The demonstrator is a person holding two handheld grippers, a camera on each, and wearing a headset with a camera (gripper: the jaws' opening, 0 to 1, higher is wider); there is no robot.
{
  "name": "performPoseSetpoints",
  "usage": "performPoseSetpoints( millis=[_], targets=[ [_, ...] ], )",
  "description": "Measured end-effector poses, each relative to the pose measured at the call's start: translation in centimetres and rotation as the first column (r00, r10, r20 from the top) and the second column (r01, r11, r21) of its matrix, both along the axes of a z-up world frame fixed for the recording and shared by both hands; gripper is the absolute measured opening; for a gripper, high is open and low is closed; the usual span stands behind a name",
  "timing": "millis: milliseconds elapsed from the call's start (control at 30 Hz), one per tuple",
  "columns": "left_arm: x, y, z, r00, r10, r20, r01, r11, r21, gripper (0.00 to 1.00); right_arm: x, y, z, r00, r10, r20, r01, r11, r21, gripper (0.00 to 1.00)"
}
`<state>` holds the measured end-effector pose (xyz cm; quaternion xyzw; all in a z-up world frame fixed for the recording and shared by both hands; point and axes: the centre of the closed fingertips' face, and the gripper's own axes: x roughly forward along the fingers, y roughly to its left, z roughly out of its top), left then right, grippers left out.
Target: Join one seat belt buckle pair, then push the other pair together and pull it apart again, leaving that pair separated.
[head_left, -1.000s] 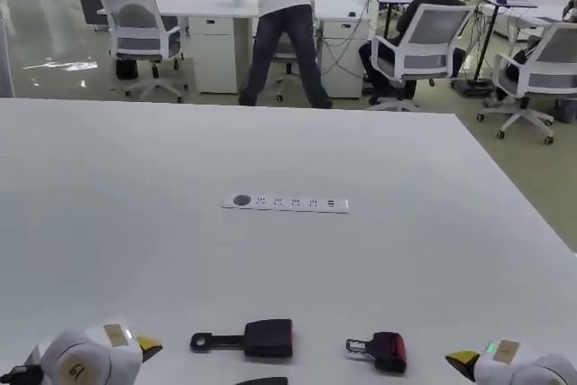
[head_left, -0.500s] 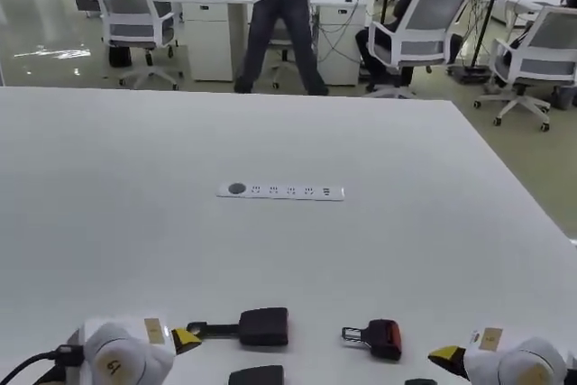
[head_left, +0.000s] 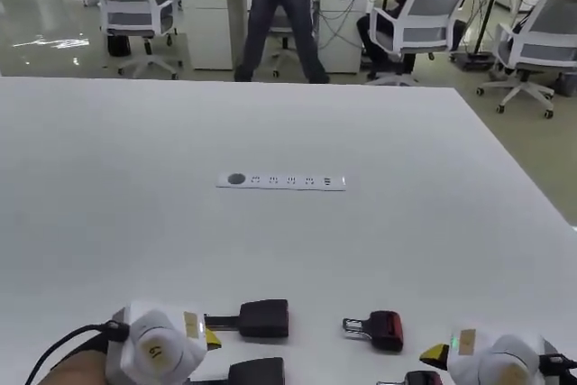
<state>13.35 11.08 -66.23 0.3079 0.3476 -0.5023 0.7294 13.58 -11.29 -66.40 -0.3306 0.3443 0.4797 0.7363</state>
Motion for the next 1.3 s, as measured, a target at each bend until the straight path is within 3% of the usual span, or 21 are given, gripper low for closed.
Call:
performPoseSetpoints(
  millis=[167, 300, 433, 567, 667, 1033, 1167, 1300],
  targets=[
    [0.4, -0.8, -0.7, 0.999, -0.032, 0.0, 0.032, 0.999, 0.012, 0.51, -0.2, -0.2, -0.9, 0.994, 0.109, -0.027, -0.11, 0.993, -0.05, 0.46],
    [0.8, -1.3, -1.0, 0.997, -0.072, 0.017, 0.072, 0.996, 0.047, 0.52, 0.1, -0.7, -1.6, 0.989, 0.145, -0.033, -0.147, 0.986, -0.075, 0.42],
    [0.8, -1.6, -1.8, 0.994, -0.113, 0.009, 0.112, 0.991, 0.074, 0.51, 0.1, -1.2, -2.1, 0.982, 0.184, -0.052, -0.188, 0.977, -0.101, 0.39],
    [0.3, -1.9, -2.1, 0.989, -0.149, -0.019, 0.15, 0.986, 0.077, 0.46, 0.1, -1.4, -2.0, 0.977, 0.202, -0.075, -0.208, 0.973, -0.097, 0.38],
    [0.3, -2.4, -1.9, 0.988, -0.154, -0.013, 0.155, 0.985, 0.071, 0.43, 0.2, -1.7, -2.3, 0.975, 0.208, -0.083, -0.216, 0.971, -0.103, 0.37],
    [0.4, -2.7, -2.4, 0.983, -0.182, -0.023, 0.183, 0.975, 0.128, 0.39, 0.3, -2.0, -3.0, 0.969, 0.224, -0.108, -0.235, 0.966, -0.104, 0.33],
    [0.5, -2.6, -2.7, 0.981, -0.194, -0.02, 0.195, 0.97, 0.149, 0.37, 0.4, -1.9, -3.0, 0.961, 0.251, -0.116, -0.263, 0.959, -0.108, 0.33],
    [0.6, -2.7, -2.4, 0.986, -0.166, -0.026, 0.168, 0.975, 0.146, 0.36, 0.4, -1.8, -3.2, 0.955, 0.262, -0.14, -0.28, 0.952, -0.125, 0.32]
  ],
)
